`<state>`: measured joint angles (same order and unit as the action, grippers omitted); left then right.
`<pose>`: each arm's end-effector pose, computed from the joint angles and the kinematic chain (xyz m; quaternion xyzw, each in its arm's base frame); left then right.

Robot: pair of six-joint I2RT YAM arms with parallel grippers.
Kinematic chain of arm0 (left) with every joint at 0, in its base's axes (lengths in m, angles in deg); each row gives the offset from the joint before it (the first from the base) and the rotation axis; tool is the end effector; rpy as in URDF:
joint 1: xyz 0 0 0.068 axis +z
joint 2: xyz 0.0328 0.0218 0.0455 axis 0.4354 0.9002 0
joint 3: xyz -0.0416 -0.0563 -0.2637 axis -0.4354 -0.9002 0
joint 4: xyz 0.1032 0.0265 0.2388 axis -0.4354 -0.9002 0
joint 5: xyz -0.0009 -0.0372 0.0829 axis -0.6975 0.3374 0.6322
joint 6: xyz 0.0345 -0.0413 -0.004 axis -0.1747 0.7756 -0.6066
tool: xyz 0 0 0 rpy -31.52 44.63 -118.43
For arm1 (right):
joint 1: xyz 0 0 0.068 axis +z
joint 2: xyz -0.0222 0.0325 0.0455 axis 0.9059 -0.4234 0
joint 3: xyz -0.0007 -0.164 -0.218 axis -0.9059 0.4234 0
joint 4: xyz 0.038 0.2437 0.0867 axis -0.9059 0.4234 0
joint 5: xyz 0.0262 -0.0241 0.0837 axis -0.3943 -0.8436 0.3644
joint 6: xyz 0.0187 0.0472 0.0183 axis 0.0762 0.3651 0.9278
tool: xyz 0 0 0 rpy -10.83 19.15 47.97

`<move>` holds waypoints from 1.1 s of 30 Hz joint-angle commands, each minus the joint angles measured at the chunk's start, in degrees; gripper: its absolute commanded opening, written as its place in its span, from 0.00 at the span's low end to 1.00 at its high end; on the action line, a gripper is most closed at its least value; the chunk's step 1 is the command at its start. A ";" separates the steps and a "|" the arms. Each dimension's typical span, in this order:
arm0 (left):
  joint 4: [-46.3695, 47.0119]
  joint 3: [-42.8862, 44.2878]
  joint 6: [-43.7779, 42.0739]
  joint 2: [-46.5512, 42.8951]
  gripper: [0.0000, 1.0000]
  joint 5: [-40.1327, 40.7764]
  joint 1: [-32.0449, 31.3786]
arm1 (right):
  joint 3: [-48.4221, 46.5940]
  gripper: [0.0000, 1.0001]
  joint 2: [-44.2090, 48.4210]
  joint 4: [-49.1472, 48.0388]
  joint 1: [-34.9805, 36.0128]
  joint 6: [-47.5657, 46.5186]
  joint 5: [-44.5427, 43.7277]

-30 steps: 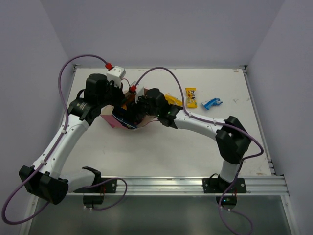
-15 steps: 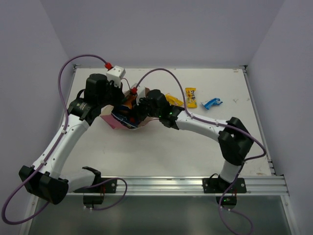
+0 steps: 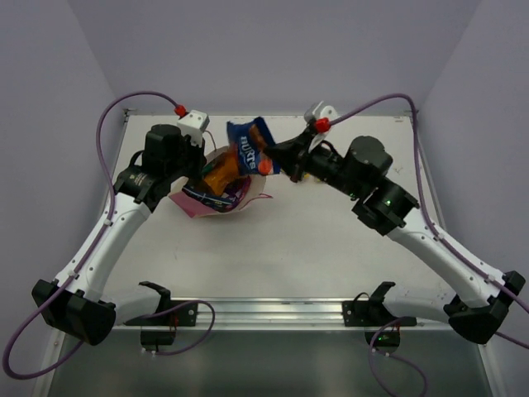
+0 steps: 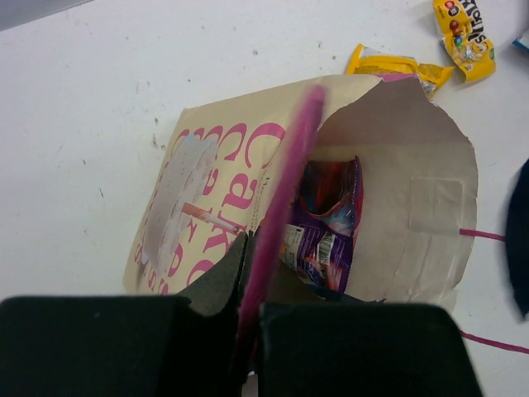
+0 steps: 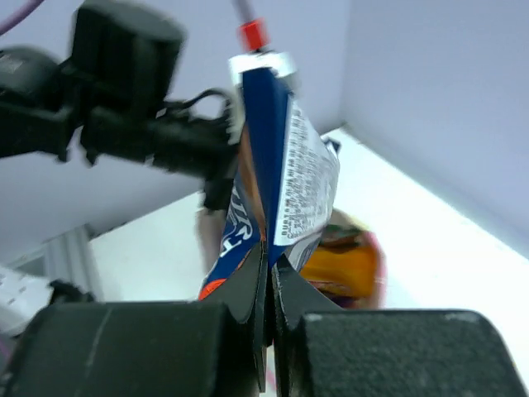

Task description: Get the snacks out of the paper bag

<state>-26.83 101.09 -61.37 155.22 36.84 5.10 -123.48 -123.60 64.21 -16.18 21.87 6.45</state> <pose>0.2402 -0.0919 0.3772 0.1340 0.8563 -0.1182 0.4846 0.1705 0.2050 0.4525 -0.3154 0.6031 0.3942 0.6175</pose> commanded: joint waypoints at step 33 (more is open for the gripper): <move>1.39 -0.49 -3.59 -2.64 0.00 -3.91 -0.03 | 9.56 0.67 1.82 7.83 -2.10 2.03 -4.81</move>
<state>-26.94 101.09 -63.38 154.78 34.64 5.10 -108.27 -126.14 78.81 -18.19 27.23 -6.76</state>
